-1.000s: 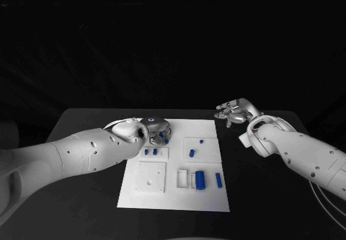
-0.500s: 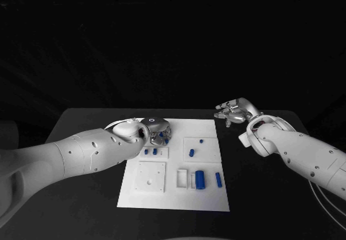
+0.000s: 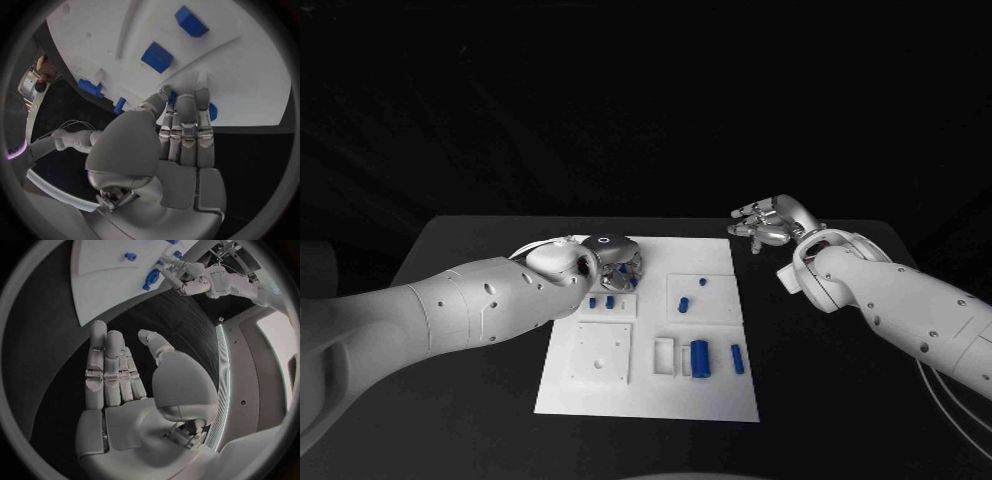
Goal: Assemble the parts on the task board
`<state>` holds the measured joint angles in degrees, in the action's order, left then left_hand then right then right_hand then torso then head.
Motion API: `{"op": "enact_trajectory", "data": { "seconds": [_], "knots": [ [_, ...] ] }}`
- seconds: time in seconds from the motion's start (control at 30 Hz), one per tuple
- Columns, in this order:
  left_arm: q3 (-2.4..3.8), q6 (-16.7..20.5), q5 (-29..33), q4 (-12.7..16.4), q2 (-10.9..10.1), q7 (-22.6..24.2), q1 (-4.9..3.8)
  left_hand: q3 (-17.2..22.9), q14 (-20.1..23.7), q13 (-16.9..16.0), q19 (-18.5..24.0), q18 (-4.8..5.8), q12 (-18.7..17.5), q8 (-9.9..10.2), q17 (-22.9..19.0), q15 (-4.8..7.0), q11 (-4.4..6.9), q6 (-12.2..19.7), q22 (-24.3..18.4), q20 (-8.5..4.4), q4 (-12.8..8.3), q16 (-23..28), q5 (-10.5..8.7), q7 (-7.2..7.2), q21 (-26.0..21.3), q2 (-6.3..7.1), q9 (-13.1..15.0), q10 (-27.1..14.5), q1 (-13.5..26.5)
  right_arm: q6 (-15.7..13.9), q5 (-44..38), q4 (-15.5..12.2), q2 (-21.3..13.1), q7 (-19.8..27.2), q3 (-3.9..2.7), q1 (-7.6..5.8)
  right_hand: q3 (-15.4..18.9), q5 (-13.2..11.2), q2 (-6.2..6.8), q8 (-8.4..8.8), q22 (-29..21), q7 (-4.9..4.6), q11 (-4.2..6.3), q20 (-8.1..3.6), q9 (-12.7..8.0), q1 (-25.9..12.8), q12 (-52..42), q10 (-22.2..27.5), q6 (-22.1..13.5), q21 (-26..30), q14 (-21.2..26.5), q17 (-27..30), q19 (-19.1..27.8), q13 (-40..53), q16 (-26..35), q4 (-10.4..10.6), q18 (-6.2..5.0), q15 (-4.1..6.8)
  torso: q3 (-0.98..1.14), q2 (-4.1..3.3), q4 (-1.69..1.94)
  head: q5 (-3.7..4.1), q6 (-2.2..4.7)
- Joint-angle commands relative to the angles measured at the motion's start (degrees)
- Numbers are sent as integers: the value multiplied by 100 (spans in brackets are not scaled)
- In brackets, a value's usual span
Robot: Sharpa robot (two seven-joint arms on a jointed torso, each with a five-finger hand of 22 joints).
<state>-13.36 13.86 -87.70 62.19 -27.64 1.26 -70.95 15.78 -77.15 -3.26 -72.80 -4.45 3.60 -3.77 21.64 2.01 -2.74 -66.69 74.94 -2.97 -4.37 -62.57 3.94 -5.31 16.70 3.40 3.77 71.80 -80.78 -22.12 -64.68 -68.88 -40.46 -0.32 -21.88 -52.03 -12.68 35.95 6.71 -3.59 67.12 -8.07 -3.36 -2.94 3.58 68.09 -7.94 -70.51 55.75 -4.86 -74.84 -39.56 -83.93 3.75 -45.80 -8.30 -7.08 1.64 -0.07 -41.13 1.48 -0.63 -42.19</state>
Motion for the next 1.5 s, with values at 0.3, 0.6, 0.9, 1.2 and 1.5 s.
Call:
{"op": "enact_trajectory", "data": {
  "seconds": [0.3,0.6,0.9,1.2,1.5],
  "knots": [
    [-16,18,8,-3,5,-35,31,-192,-179,-16,-71,-89,-21,5,26,95,126,-458,121,-77,-133,-59,66,53,172,-391,23,422,-121,44,5,-6,7,60,-4,2,-30,37,6,0,-7,-12,-36,34,9,-47,16,0,-4,19,31,8,-117,-7,-27,10,-68,-30,-3,1,0,0,4],
    [-13,208,31,29,-39,-33,35,-173,-250,-17,-71,-66,-22,9,56,134,158,-523,118,-133,-333,-44,89,60,315,-468,24,528,-89,43,5,-6,11,63,-4,2,-30,37,6,0,-7,-12,-36,34,9,-47,16,0,-4,19,31,8,-117,-7,-27,10,-68,-30,-2,2,2,-2,28],
    [69,430,209,385,-296,-42,33,-157,-256,-16,-64,-65,-23,12,58,142,149,-501,115,-142,-377,-15,94,53,349,-449,18,495,-66,39,5,-3,-6,62,-4,2,-30,37,6,0,-7,-12,-36,34,9,-47,16,0,-4,19,31,8,-117,-7,-27,10,-68,-30,0,13,16,-12,50],
    [365,444,401,926,-714,-134,31,-164,-275,-17,-67,-55,-23,10,61,153,155,-516,112,-155,-395,7,87,57,366,-433,18,502,-54,34,5,3,-34,59,-4,2,-38,41,12,0,-18,-13,-38,35,9,-46,18,5,-3,21,42,23,-108,-7,-27,11,-66,-32,1,17,22,-31,55],
    [430,341,516,1210,-1106,-240,22,-172,-281,-16,-62,-49,-23,11,64,155,156,-522,110,-158,-398,16,79,58,369,-426,17,504,-56,28,6,-1,-65,51,-3,2,-39,44,14,0,-23,-13,-39,37,9,-45,19,8,-1,21,47,30,-104,-7,-27,10,-67,-33,-5,26,36,-32,41]
  ]
}}
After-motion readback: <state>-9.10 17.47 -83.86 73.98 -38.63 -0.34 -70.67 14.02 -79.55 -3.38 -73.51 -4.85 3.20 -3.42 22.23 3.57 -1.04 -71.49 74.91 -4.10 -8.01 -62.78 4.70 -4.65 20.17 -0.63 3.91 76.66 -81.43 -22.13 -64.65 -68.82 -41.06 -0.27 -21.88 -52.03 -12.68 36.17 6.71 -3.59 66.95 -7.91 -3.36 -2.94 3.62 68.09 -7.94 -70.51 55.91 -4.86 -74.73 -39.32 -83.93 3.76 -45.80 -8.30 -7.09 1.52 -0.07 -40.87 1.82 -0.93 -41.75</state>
